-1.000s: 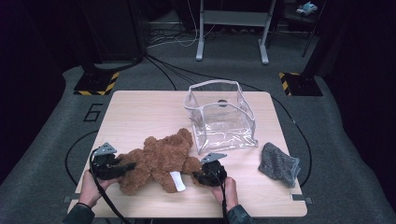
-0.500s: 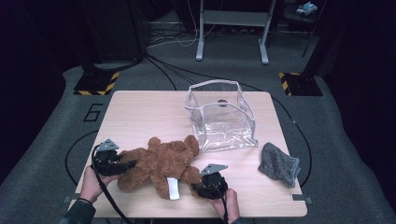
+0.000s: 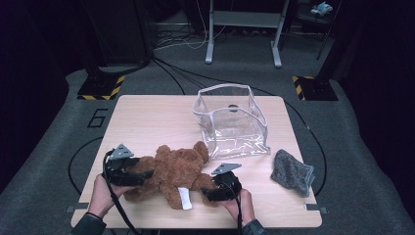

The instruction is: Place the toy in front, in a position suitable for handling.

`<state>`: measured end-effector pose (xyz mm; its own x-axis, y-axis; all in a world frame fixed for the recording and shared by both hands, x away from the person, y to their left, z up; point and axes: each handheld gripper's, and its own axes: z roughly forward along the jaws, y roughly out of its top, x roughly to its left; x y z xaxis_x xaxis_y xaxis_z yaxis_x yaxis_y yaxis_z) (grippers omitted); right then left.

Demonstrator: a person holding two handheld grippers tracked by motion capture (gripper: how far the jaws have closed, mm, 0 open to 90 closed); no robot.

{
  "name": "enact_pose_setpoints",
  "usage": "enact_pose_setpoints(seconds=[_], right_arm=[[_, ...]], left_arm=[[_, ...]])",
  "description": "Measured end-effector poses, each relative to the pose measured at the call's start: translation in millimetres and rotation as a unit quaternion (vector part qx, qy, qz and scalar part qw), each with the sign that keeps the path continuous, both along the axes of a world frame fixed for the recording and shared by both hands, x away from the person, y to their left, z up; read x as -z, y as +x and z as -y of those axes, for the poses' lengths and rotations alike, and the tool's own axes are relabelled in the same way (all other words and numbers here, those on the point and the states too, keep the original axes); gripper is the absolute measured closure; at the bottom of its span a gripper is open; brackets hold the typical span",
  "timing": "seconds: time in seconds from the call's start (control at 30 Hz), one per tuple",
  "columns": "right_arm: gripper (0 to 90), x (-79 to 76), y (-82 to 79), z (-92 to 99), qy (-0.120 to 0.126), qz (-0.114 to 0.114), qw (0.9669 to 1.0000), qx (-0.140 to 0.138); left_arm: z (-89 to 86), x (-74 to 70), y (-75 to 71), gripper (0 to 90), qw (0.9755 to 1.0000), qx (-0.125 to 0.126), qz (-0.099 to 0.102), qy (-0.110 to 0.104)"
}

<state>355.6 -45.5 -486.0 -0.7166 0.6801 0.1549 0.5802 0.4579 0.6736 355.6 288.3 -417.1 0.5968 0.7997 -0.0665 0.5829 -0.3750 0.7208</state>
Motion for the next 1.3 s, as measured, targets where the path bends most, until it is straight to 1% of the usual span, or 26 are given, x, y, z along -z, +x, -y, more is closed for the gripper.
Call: enact_pose_setpoints(seconds=[0.03, 0.07, 0.1, 0.17, 0.23, 0.3, 0.37, 0.5, 0.6, 0.63, 0.67, 0.73, 0.77, 0.8, 0.83, 0.87, 0.93, 0.97, 1.03, 1.07, 1.1, 1.13, 1.17, 1.2, 1.27, 1.3], right_arm=[[50.6, 2.0, 0.9, -0.2, 0.002, -0.002, 1.0000, 0.000], [54.1, 3.2, 1.0, 0.0, 0.010, -0.002, 0.9999, 0.003], [57.0, 3.0, 0.1, 0.5, 0.015, -0.009, 0.9998, 0.004], [60.5, 4.6, -1.8, 0.5, 0.021, -0.009, 0.9997, 0.005], [62.2, 6.0, -4.8, -0.6, 0.029, -0.014, 0.9994, 0.009], [63.2, 7.3, -6.4, -2.0, 0.032, -0.007, 0.9995, 0.001], [63.9, 7.8, -10.4, -5.6, 0.032, -0.008, 0.9995, 0.001], [64.2, 8.5, -18.4, -11.3, 0.038, -0.013, 0.9992, -0.005], [64.2, 9.1, -24.7, -14.5, 0.036, -0.008, 0.9992, -0.015], [64.2, 9.4, -26.7, -16.0, 0.038, -0.011, 0.9991, -0.014], [64.1, 9.8, -27.9, -17.5, 0.043, -0.011, 0.9989, -0.017], [63.0, 10.2, -29.9, -20.1, 0.041, -0.010, 0.9988, -0.024], [59.7, 10.1, -30.4, -20.7, 0.040, -0.009, 0.9989, -0.026], [52.6, 9.4, -29.8, -19.7, 0.038, -0.006, 0.9990, -0.024], [45.4, 7.9, -28.7, -16.2, 0.041, -0.007, 0.9990, -0.017], [40.3, 6.3, -27.2, -10.4, 0.047, -0.004, 0.9988, -0.014], [28.2, 3.7, -25.8, 3.8, 0.057, 0.004, 0.9984, 0.003], [24.7, 3.2, -24.4, 12.3, 0.058, 0.008, 0.9982, 0.009], [19.0, 2.9, -22.4, 30.4, 0.060, 0.018, 0.9976, 0.029], [16.7, 2.9, -21.9, 39.2, 0.058, 0.021, 0.9973, 0.040], [15.2, 2.7, -20.8, 48.3, 0.049, 0.031, 0.9971, 0.050], [15.6, 3.0, -20.7, 57.1, 0.041, 0.042, 0.9964, 0.061], [15.5, 3.6, -20.7, 66.1, 0.031, 0.053, 0.9955, 0.073], [15.0, 5.3, -19.3, 75.3, 0.027, 0.060, 0.9943, 0.083], [14.4, 9.7, -15.6, 92.4, 0.006, 0.068, 0.9923, 0.104], [14.0, 12.4, -14.1, 100.2, -0.001, 0.071, 0.9912, 0.112]], left_arm=[[-1.2, 2.8, 0.8, 23.7, 1.0000, -0.002, 0.002, 0.002], [-2.3, 5.1, 1.8, 23.5, 0.9999, -0.010, 0.007, 0.000], [-4.6, 6.5, 3.1, 23.5, 0.9999, -0.010, 0.003, 0.002], [-8.7, 11.2, 6.1, 23.6, 0.9997, -0.018, 0.000, 0.015], [-14.6, 16.6, 8.5, 23.5, 0.9997, -0.023, -0.009, -0.002], [-18.1, 18.6, 8.9, 23.4, 0.9996, -0.025, -0.010, -0.011], [-19.9, 20.0, 10.0, 23.4, 0.9996, -0.027, -0.006, -0.007], [-24.4, 20.4, 15.1, 23.1, 0.9994, -0.029, -0.015, -0.006], [-27.5, 21.0, 19.0, 22.2, 0.9992, -0.034, -0.019, -0.005], [-29.2, 20.7, 20.3, 21.8, 0.9992, -0.032, -0.022, 0.001], [-29.8, 21.4, 21.6, 21.6, 0.9991, -0.036, -0.020, -0.002], [-31.9, 21.4, 23.3, 21.0, 0.9989, -0.038, -0.027, -0.007], [-32.4, 21.5, 23.6, 20.8, 0.9988, -0.039, -0.027, -0.009], [-32.7, 21.1, 23.6, 20.5, 0.9987, -0.039, -0.029, -0.013], [-31.9, 20.6, 23.0, 19.8, 0.9985, -0.043, -0.027, -0.017], [-32.2, 18.6, 22.9, 18.9, 0.9986, -0.039, -0.031, -0.016], [-29.7, 15.7, 21.4, 16.7, 0.9983, -0.045, -0.027, -0.025], [-29.0, 13.3, 20.5, 16.0, 0.9984, -0.048, -0.023, -0.022], [-27.5, 8.4, 19.3, 14.9, 0.9982, -0.051, -0.016, -0.026], [-27.5, 5.3, 18.9, 14.7, 0.9981, -0.053, -0.015, -0.027], [-26.8, 2.6, 18.8, 13.9, 0.9980, -0.055, -0.010, -0.030], [-26.1, -0.3, 18.7, 13.5, 0.9977, -0.058, -0.006, -0.034], [-25.1, -4.1, 18.4, 13.4, 0.9976, -0.060, -0.005, -0.033], [-23.3, -7.2, 18.6, 13.4, 0.9976, -0.060, 0.001, -0.035], [-19.0, -15.1, 20.0, 13.4, 0.9978, -0.058, 0.005, -0.031], [-16.2, -19.1, 20.8, 13.3, 0.9978, -0.057, 0.011, -0.032]])
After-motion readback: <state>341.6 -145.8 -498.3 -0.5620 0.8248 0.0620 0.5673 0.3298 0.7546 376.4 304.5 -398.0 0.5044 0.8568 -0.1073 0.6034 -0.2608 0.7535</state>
